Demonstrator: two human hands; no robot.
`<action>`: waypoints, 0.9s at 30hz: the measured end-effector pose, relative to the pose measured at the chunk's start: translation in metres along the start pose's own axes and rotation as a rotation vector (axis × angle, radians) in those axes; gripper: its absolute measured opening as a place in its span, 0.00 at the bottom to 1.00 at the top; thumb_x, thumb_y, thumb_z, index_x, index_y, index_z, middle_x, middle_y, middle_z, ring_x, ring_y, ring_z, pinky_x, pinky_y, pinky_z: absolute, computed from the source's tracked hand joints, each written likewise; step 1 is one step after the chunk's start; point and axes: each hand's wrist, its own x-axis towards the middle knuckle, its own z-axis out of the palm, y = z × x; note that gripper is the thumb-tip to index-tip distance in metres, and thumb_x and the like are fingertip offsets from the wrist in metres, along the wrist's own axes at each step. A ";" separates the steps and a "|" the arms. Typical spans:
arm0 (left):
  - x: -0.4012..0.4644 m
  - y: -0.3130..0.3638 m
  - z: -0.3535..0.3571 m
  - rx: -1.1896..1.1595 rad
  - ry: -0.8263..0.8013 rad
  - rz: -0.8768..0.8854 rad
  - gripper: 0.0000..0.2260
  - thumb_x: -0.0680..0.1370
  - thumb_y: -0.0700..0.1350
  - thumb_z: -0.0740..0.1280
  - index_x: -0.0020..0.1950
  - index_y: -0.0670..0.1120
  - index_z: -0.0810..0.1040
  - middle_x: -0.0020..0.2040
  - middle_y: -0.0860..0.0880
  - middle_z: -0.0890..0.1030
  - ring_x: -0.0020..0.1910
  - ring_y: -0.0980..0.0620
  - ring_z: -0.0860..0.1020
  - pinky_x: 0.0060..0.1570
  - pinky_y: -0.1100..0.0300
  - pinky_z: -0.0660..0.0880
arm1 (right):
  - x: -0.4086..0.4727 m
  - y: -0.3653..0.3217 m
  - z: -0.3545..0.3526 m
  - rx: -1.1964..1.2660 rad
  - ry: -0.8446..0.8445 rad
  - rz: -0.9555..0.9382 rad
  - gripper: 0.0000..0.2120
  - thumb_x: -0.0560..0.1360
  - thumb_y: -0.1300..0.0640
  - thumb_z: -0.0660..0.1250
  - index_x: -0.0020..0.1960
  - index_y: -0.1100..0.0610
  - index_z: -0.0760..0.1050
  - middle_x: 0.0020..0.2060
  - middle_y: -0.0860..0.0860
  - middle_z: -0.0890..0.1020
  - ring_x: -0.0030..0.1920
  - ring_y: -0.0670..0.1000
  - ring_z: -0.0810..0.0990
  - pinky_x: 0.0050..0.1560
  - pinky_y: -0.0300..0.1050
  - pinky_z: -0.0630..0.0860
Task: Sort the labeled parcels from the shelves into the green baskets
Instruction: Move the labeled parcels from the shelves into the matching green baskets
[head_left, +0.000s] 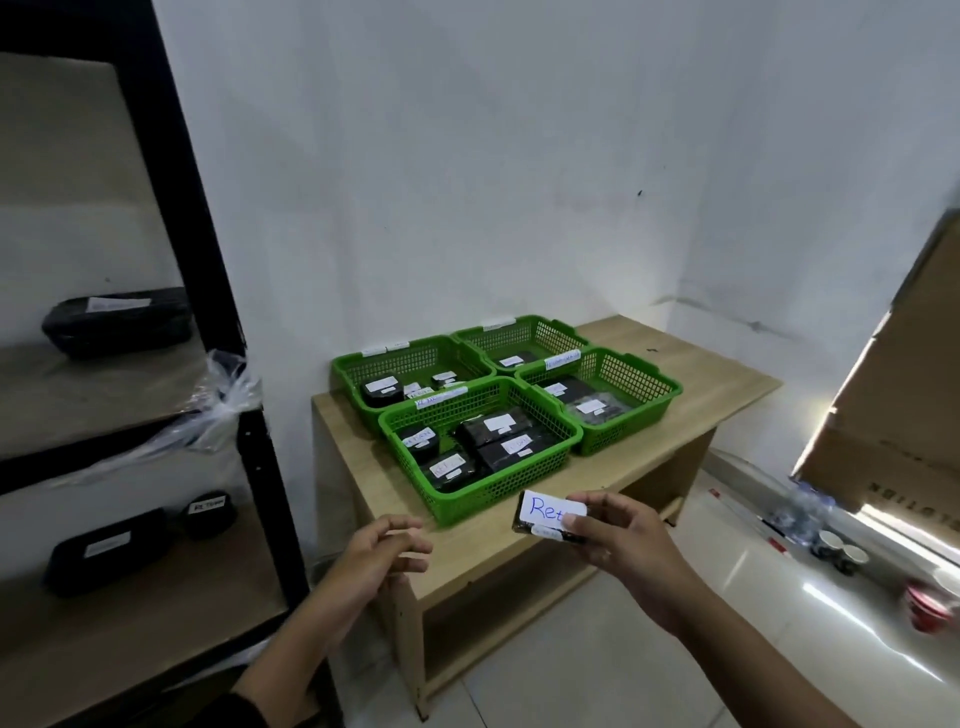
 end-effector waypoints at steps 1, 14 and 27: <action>0.013 0.002 -0.001 0.000 0.014 0.000 0.07 0.79 0.41 0.61 0.53 0.47 0.77 0.46 0.46 0.84 0.40 0.52 0.81 0.40 0.61 0.72 | 0.012 0.002 -0.001 0.002 -0.004 0.008 0.11 0.71 0.68 0.70 0.53 0.64 0.78 0.48 0.61 0.84 0.47 0.56 0.83 0.49 0.51 0.79; 0.237 -0.005 -0.006 0.181 0.597 -0.062 0.22 0.76 0.45 0.65 0.67 0.40 0.65 0.62 0.38 0.73 0.55 0.41 0.74 0.53 0.53 0.71 | 0.199 -0.004 -0.012 -0.304 -0.105 0.027 0.10 0.71 0.68 0.71 0.51 0.61 0.80 0.41 0.60 0.81 0.39 0.50 0.82 0.39 0.40 0.79; 0.287 -0.048 0.024 0.512 0.776 -0.005 0.19 0.81 0.50 0.54 0.70 0.44 0.62 0.62 0.41 0.76 0.56 0.38 0.76 0.48 0.52 0.72 | 0.310 0.063 0.045 -0.892 -0.388 0.038 0.13 0.64 0.53 0.79 0.45 0.56 0.82 0.32 0.49 0.80 0.32 0.42 0.76 0.32 0.28 0.69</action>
